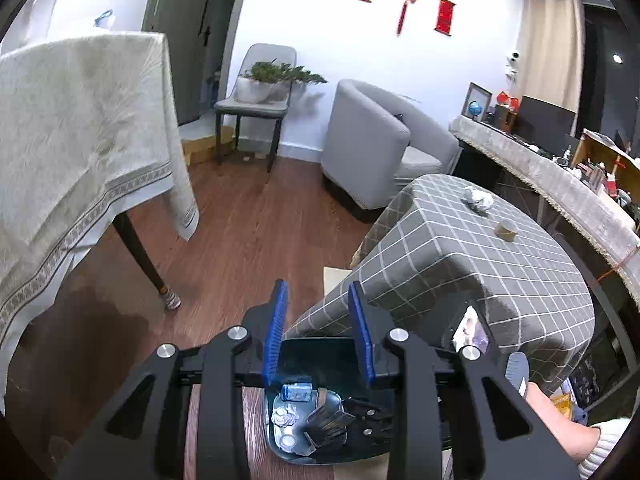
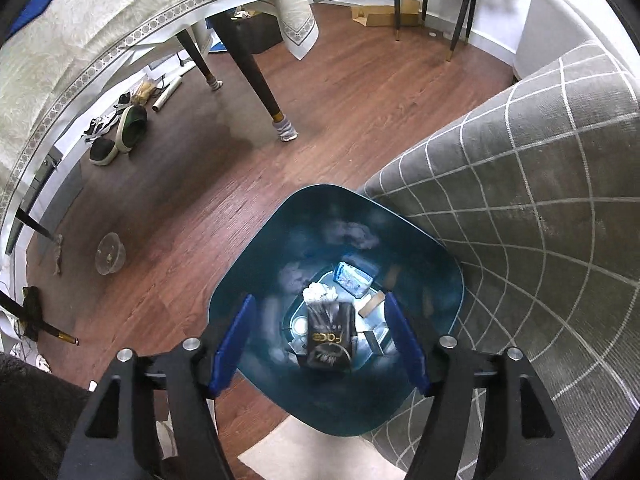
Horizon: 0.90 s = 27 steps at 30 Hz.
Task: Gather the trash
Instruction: 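Open the left tool to drop the cap while the right tool releases the tissue pack, then withdraw both open tools from the bin toward the remaining foil and ring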
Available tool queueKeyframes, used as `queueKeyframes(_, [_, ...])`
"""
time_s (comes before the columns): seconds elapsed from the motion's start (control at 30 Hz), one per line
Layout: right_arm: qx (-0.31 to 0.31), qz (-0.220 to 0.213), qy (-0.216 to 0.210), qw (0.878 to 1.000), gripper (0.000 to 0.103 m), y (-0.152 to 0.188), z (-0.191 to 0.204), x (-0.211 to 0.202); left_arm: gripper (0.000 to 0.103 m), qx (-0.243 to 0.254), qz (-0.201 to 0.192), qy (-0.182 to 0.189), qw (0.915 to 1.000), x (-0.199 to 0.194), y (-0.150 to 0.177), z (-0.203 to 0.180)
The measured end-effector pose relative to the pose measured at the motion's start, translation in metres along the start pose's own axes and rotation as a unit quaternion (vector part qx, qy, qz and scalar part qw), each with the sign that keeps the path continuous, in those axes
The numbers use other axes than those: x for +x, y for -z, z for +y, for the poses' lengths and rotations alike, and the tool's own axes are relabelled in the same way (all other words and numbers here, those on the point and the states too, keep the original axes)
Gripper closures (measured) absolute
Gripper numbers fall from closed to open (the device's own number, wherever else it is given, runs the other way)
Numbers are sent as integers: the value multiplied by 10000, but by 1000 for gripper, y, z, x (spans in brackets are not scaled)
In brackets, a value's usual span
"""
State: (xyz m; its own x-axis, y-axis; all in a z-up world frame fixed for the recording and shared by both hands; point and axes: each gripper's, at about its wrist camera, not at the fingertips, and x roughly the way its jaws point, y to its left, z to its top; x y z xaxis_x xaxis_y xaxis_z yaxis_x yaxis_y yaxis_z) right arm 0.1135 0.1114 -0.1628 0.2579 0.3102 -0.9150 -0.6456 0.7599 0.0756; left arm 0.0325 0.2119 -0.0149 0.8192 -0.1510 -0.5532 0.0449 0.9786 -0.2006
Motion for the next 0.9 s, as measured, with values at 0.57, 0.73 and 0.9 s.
queueKeyframes(0.57, [-321,-1138,-258,9927,35,-14,4,-86,70,188,-375,-30,9991,-3,-18,-25])
queueKeyframes(0.73, [-189,-1539,-160,9878,35,-19,-15,-110,70,150,-425,12,9990,3,-23,-32])
queueKeyframes(0.9, [-33,-1763,-27,9843,33,-24,-43,-122,67,186,-417,61,9989,15,-33,-46])
